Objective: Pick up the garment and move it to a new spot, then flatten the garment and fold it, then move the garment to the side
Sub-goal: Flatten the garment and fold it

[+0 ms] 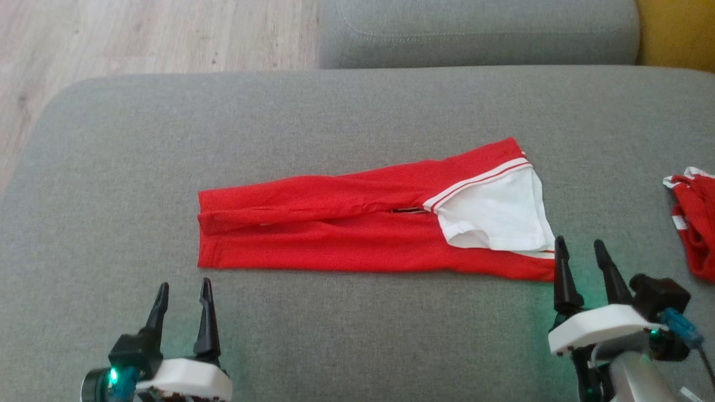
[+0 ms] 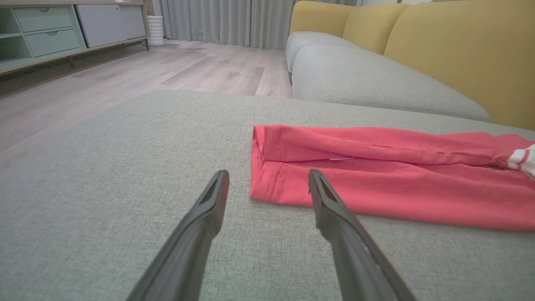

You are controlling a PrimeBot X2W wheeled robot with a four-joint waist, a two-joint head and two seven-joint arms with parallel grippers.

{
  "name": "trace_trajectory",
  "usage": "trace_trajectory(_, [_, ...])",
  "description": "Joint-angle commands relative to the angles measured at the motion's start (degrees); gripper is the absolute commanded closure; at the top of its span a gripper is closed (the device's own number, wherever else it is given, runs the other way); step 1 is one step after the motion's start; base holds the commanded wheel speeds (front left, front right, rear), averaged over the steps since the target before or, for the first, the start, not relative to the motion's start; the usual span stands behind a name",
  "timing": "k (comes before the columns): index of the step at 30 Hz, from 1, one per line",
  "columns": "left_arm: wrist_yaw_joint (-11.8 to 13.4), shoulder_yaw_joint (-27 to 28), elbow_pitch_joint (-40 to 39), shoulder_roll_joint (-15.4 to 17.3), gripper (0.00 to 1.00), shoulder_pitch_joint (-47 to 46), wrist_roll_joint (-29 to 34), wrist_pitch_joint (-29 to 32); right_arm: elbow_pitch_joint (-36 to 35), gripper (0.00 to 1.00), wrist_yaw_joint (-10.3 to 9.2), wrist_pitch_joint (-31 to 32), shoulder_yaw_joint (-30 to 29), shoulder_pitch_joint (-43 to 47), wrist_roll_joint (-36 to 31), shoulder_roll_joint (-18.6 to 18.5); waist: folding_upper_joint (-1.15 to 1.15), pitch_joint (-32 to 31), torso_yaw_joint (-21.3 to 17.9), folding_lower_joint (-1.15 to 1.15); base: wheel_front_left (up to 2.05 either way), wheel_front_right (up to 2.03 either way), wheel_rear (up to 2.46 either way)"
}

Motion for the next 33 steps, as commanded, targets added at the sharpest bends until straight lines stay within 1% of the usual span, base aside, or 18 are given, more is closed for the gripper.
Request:
trace_trajectory(1, [0.02, 2.36, -2.26, 0.17, 0.00, -0.64, 0.55, -0.55, -1.10, 0.00, -0.04, -0.62, 1.94, -0.53, 0.05, -0.10, 0.00, -1.00, 0.13, 0.01, 0.00, 0.00, 0.00])
trace_trajectory(9, [0.06, 0.02, -2.96, 0.14, 0.00, 1.04, -1.04, -0.55, 0.09, 0.00, -0.04, -0.62, 2.39, -0.49, 0.07, -0.08, 0.00, -1.28, 0.90, 0.01, 0.00, 0.00, 0.00])
trace_trajectory(12, [0.05, -0.56, -2.70, 0.14, 0.00, 0.80, -1.35, -0.55, 2.01, 0.00, -0.04, -0.62, 3.08, -1.66, -1.10, -0.08, 0.00, -0.41, 1.24, 0.01, 0.00, 0.00, 0.00])
trace_trajectory(16, [-0.11, -2.05, -1.99, 0.13, 0.00, -0.59, -2.26, -0.55, 6.87, 0.00, -0.04, -0.62, 3.44, -6.59, -3.23, -0.08, 0.00, 2.40, 2.63, 0.01, 0.00, 0.00, 0.00])
trace_trajectory(21, [-0.47, -4.35, -1.19, 0.13, 0.00, -2.42, -3.63, -0.55, 12.42, 0.00, -0.04, -0.62, -1.35, -12.82, -5.10, -0.08, 0.00, 5.19, 5.28, 0.01, 0.00, 0.00, 0.00])
trace_trajectory(25, [-0.61, -5.10, -0.82, 0.13, 0.00, -3.24, -4.45, -0.55, 19.81, 0.00, -0.04, -0.62, -4.76, -16.72, -6.76, -0.33, 0.00, 6.46, 6.78, 0.01, 0.00, 0.00, 0.00])
trace_trajectory(29, [-0.66, -5.60, -0.58, 0.13, 0.00, -3.99, -5.67, -0.55, 25.38, 0.00, -0.04, -0.62, -8.24, -19.93, -8.07, -0.77, 0.00, 7.36, 7.64, 0.01, 0.00, 0.00, 0.00])
trace_trajectory(33, [-0.51, -6.86, -0.52, 0.13, 0.00, -4.77, -6.44, -0.55, 28.70, 0.00, -0.04, -0.62, -10.26, -21.17, -8.98, -0.57, 0.00, 7.84, 7.98, 0.01, 0.00, 0.00, 0.00])
